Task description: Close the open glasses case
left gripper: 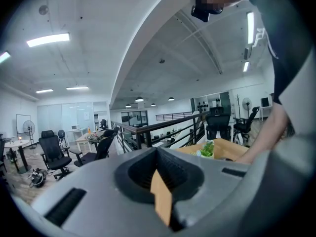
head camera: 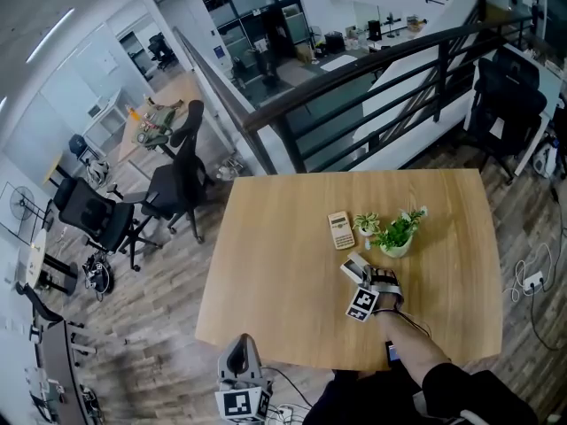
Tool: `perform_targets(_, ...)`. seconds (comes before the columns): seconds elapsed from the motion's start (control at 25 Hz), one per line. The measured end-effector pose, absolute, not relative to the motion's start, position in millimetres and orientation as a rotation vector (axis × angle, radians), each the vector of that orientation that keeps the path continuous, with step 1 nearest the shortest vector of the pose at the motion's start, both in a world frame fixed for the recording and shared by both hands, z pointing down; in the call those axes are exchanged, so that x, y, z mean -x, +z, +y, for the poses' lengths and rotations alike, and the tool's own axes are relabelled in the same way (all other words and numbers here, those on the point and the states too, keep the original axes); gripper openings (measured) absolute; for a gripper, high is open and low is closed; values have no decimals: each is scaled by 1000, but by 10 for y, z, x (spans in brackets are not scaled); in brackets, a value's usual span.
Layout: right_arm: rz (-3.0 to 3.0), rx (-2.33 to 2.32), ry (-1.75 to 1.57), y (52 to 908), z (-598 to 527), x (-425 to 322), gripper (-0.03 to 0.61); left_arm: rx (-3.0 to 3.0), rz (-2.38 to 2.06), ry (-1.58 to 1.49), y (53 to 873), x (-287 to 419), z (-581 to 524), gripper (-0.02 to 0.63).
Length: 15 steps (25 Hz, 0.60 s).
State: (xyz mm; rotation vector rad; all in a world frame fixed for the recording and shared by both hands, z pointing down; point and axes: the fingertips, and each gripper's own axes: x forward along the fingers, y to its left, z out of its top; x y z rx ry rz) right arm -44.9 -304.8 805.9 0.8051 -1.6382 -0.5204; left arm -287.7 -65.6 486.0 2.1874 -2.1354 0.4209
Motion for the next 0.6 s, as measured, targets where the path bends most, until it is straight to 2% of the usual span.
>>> perform_targets(0.2,-1682,-609,-401,8139,-2913,560,155,-2190,-2106,408,4895,2811,-702,0)
perform_targets(0.36,-1771,-567,-285,8148,-2824,597,166,-2249,-2089,413,4923,2756,-742,-1)
perform_targets(0.44,-1830,-510,-190,8184,-2720,679,199,-2258,-2084,416,4925,2737,-764,-1)
perform_targets(0.48,-1859,-499,-134,8205,-2675,718,193,-2255,-2084,414,4919,2731,-769,0)
perform_targets(0.52,-1885,-516,-79,8216,-2657,737,138,-2252,-2083,411,4912,2726,-770,0)
perform_targets(0.6,-1926,-608,24,8214,-2704,720,70,-2246,-2080,403,4901,2717,-761,0)
